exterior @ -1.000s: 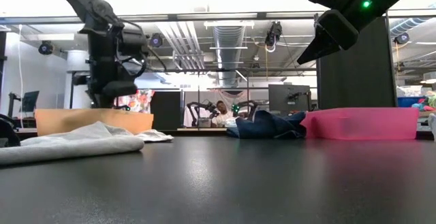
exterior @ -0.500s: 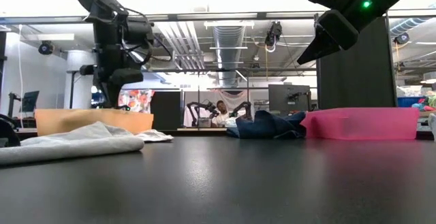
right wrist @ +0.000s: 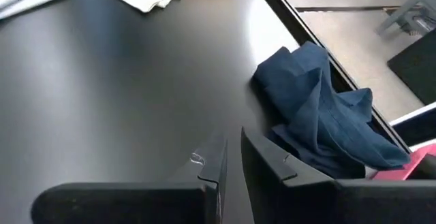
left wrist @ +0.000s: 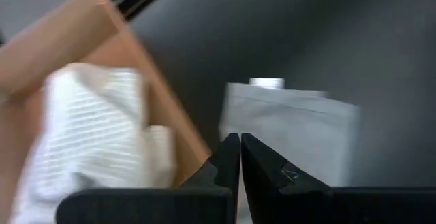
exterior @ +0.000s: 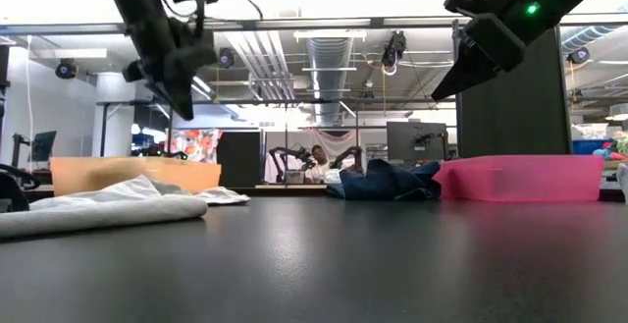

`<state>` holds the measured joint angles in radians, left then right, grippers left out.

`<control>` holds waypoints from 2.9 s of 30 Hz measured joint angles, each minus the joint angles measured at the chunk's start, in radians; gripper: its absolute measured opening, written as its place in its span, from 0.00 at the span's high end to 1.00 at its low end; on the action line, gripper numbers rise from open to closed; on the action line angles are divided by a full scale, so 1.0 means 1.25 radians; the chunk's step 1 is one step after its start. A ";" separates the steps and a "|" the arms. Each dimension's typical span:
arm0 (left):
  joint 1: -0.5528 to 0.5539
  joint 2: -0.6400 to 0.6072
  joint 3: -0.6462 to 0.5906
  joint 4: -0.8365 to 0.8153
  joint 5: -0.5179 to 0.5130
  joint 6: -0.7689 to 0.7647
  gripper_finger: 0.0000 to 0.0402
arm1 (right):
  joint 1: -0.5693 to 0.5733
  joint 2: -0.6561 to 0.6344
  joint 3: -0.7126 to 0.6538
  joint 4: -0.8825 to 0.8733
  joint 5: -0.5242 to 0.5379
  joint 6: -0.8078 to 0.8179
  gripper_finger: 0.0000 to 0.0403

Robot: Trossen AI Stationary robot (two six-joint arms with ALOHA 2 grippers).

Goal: Sort towels by color in basket
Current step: Put the black towel into the red bin

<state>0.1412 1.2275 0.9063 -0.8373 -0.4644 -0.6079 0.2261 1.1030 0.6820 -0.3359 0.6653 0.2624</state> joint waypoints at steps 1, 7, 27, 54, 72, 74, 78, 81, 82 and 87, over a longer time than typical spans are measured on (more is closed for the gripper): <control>-0.028 -0.002 0.000 0.004 0.000 -0.021 1.00 | 0.000 0.000 0.003 0.000 -0.015 0.000 0.91; -0.179 0.010 0.000 0.013 -0.014 -0.144 1.00 | 0.000 0.000 0.029 0.001 -0.139 -0.010 0.91; -0.433 0.127 0.094 0.006 -0.017 -0.336 1.00 | 0.041 -0.009 0.077 -0.026 -0.138 0.013 0.91; -0.495 0.344 0.322 -0.152 -0.020 -0.293 1.00 | 0.235 -0.018 0.077 -0.179 -0.137 0.190 0.91; -0.496 0.341 0.326 -0.350 0.148 -0.403 1.00 | 0.240 -0.018 0.076 -0.262 0.006 0.250 0.91; -0.496 0.341 0.326 -0.377 0.178 -0.411 1.00 | 0.240 -0.018 0.076 -0.262 0.034 0.250 0.91; -0.496 0.341 0.326 -0.443 0.248 -0.427 1.00 | 0.240 -0.018 0.076 -0.260 0.050 0.249 0.91; -0.496 0.341 0.326 -0.496 0.274 -0.435 1.00 | 0.240 -0.018 0.076 -0.258 0.055 0.248 0.91; -0.496 0.341 0.326 -0.508 0.276 -0.438 1.00 | 0.240 -0.018 0.076 -0.257 0.055 0.247 0.91; -0.496 0.341 0.325 -0.527 0.261 -0.450 1.00 | 0.239 -0.018 0.076 -0.253 0.057 0.233 0.91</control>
<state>-0.4789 1.6543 1.3128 -1.4963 -0.1383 -1.1699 0.5251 1.0809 0.7769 -0.6524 0.7369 0.5532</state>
